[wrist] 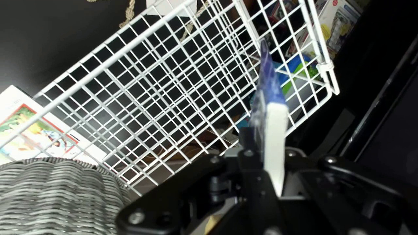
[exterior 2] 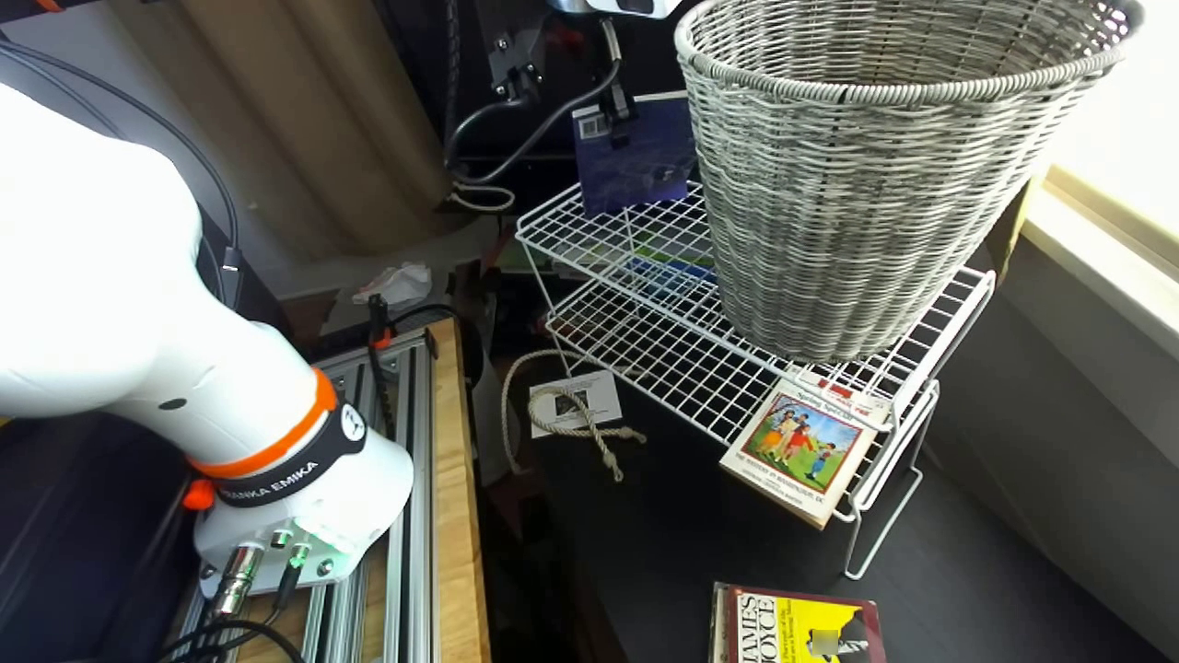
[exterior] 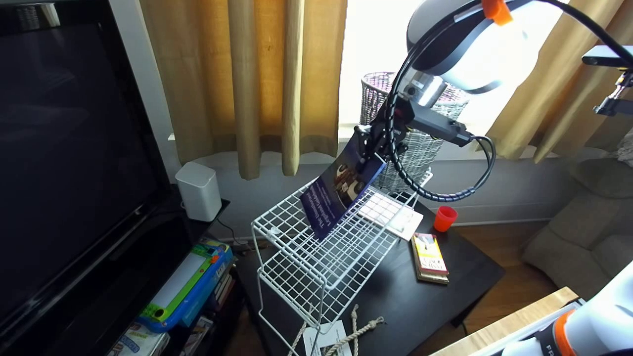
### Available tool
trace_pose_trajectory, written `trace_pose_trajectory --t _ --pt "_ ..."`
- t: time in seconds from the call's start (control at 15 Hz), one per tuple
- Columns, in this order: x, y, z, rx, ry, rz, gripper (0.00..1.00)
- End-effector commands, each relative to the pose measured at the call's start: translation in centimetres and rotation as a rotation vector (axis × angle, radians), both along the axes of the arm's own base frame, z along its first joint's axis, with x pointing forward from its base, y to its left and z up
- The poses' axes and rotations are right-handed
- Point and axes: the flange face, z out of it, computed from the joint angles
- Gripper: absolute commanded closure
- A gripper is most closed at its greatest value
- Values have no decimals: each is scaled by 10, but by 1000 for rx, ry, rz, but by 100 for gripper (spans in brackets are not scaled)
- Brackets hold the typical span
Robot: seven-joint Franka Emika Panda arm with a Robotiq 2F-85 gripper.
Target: Remove the book from the basket
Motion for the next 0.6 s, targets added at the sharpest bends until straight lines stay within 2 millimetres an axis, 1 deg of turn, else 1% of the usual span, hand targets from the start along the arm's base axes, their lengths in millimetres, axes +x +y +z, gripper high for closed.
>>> trace_pose_trajectory --t 0.0,0.53 --pt "-5 0 -7 -56 93 -9 97" --pt "-14 6 16 -38 -9 23 97"
